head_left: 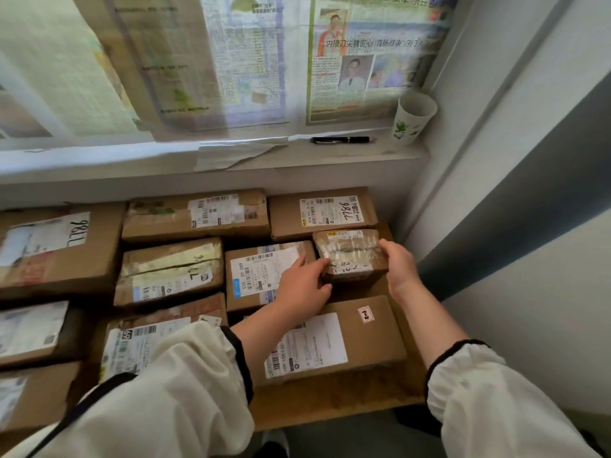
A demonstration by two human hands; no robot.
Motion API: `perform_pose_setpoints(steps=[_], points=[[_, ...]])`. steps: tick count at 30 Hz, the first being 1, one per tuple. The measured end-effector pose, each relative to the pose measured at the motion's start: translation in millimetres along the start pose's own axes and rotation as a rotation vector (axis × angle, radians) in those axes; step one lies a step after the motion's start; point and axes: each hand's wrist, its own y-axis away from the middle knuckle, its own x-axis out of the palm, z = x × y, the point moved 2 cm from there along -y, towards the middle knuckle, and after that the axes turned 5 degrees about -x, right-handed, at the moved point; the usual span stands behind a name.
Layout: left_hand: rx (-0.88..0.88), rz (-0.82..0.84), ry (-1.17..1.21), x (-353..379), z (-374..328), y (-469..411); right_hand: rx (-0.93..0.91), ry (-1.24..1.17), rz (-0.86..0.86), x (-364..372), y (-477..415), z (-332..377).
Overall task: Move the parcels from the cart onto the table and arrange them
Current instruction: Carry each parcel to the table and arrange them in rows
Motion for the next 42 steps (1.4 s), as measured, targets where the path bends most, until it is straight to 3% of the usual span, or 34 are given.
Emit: perform_pose_setpoints(steps=[4,7,9,12,15,19,24,29,36,42], points=[[0.044,-0.005,0.059,-12,0,9,-0.041,0.156,0.018,7,5,2],[0.083,-0.139,0.257,-45,12,33,-0.321,0.750,-0.072,48,27,23],[0.109,-0.333,0.296,-83,40,60,-0.507,0.757,0.083,112,66,36],[-0.041,-0.674,0.312,-142,118,110,-0.303,0.410,0.591,216,129,27],[-0.321,-0.791,0.232,-178,206,155,-0.062,0.282,0.839,301,170,9],[-0.690,-0.707,0.271,-199,296,186,0.332,0.100,0.865,386,194,-17],[-0.919,-0.516,0.392,-218,366,191,0.549,0.063,0.735,444,199,-45],[-0.926,-0.410,0.508,-215,390,171,0.598,0.049,0.720,459,198,-52],[-0.766,-0.650,0.465,-231,361,190,0.422,0.185,0.751,437,193,-27],[-0.482,-0.757,0.501,-244,273,208,0.178,0.139,0.801,339,175,44]])
